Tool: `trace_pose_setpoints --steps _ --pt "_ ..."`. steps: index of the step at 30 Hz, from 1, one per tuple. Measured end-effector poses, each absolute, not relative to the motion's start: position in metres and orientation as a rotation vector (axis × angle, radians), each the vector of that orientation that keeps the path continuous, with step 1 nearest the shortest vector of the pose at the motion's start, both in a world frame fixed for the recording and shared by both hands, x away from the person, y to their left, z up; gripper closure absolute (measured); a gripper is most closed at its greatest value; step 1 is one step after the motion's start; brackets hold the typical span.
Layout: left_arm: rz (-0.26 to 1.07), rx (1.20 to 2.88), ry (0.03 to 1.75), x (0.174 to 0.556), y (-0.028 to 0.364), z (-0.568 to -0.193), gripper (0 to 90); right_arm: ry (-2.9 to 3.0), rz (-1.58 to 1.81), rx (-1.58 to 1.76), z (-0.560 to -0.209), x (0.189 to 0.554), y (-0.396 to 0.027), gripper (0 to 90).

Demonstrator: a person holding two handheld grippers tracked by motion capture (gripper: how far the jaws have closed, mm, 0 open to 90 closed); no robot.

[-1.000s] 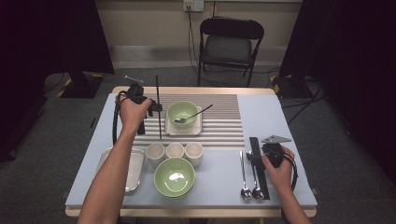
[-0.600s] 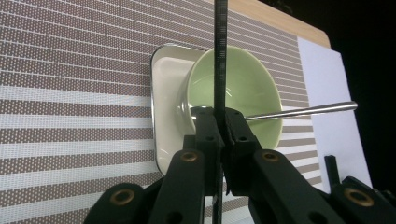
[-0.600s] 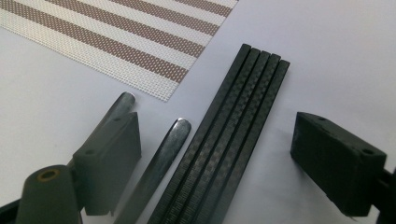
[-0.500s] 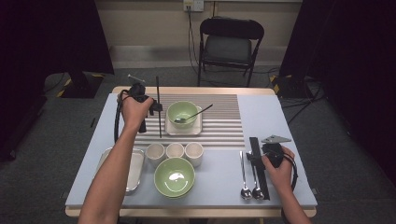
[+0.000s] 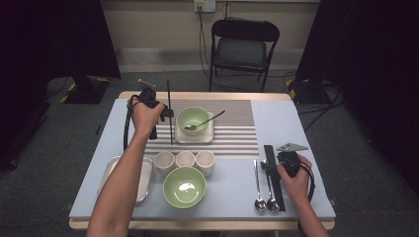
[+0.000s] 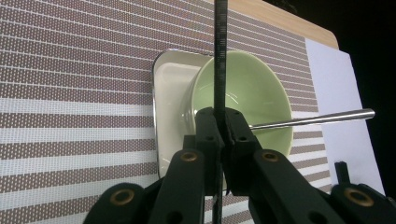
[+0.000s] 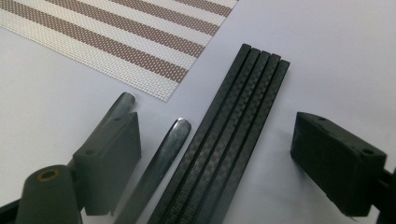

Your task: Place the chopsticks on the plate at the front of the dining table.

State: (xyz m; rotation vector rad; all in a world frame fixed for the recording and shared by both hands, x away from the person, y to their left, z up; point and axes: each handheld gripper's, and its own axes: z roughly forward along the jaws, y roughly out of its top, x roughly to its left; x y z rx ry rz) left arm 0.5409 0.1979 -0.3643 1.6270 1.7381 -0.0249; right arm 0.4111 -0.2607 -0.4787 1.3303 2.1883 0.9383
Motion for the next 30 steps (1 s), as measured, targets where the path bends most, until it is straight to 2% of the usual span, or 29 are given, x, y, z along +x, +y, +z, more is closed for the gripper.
trace_pose_setpoints --steps 30 --pt "0.012 1.637 1.766 0.553 0.194 -0.39 86.3 2.189 0.938 1.328 -0.479 0.411 -0.261 14.9"
